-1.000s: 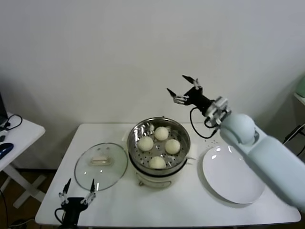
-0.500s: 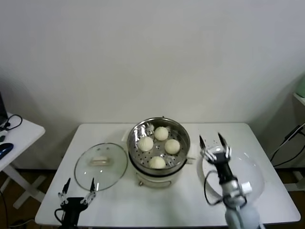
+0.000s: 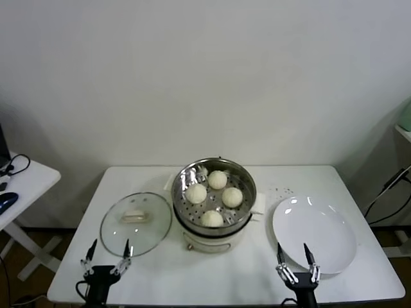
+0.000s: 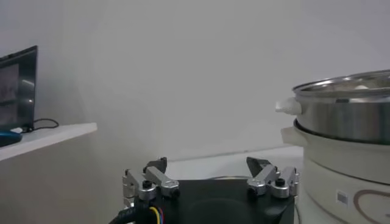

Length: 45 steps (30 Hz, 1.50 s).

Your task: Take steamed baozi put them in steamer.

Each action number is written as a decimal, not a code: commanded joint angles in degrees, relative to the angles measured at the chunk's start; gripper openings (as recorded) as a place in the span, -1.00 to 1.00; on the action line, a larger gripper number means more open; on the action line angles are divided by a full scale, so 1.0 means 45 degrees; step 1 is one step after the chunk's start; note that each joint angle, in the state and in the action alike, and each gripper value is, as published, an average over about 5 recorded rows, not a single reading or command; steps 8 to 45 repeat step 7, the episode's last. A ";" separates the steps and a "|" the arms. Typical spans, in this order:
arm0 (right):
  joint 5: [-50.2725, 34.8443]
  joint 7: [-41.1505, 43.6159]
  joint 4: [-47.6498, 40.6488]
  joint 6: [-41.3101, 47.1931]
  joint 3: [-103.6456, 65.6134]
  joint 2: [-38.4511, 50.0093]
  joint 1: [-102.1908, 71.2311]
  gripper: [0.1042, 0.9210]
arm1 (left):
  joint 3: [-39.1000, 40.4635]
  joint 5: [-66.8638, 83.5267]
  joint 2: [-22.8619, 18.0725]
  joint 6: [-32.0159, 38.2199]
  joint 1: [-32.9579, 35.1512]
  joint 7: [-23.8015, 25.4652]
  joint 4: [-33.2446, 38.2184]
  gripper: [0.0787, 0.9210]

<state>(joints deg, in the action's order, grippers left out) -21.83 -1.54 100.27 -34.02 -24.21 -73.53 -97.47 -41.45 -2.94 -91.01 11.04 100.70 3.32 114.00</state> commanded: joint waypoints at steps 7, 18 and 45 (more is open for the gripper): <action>0.0306 -0.0140 -0.0206 -0.1035 0.0188 -0.0470 -0.1243 0.76 | 0.0060 -0.0125 -0.0042 0.0114 0.0172 0.0008 0.0018 0.77; 0.0306 -0.0140 -0.0206 -0.1035 0.0188 -0.0470 -0.1243 0.76 | 0.0060 -0.0125 -0.0042 0.0114 0.0172 0.0008 0.0018 0.77; 0.0306 -0.0140 -0.0206 -0.1035 0.0188 -0.0470 -0.1243 0.76 | 0.0060 -0.0125 -0.0042 0.0114 0.0172 0.0008 0.0018 0.77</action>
